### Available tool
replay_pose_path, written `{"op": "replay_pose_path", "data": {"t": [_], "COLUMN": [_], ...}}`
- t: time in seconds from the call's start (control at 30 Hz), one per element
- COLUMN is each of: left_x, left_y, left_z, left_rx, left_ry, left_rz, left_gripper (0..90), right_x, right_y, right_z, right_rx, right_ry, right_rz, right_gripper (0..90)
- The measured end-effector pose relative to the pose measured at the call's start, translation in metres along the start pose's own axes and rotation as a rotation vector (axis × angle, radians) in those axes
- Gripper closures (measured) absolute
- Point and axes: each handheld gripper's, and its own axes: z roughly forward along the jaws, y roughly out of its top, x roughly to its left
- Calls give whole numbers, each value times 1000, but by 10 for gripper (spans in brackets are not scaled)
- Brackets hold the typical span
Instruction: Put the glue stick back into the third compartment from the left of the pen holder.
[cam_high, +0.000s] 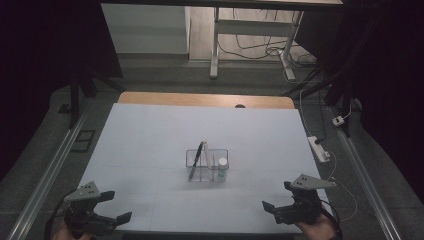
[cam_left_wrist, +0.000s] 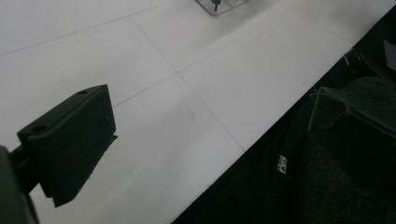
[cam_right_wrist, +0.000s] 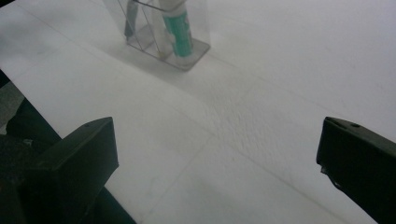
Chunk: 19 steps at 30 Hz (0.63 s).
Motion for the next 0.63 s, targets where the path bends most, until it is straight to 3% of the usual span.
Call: {"op": "replay_pose_path", "data": {"t": [0.3,0.43,0.63], "left_x": [0,0,0], "left_y": [0,-1,0], "left_z": [0,-1,0], "left_rx": [-1,-1,1], "left_ry": [1,2,2], "left_rz": [-1,-1,-4], "left_gripper": [11,11,11], "right_x": [-4,-5,-6], "right_y": [-22,-30,-31], "right_z": [-16,-17,-18], "right_rx": [17,66,52], "right_ry": [-56,-78,-85], "right_rz": [56,63,81], "right_gripper": [0,0,0]}}
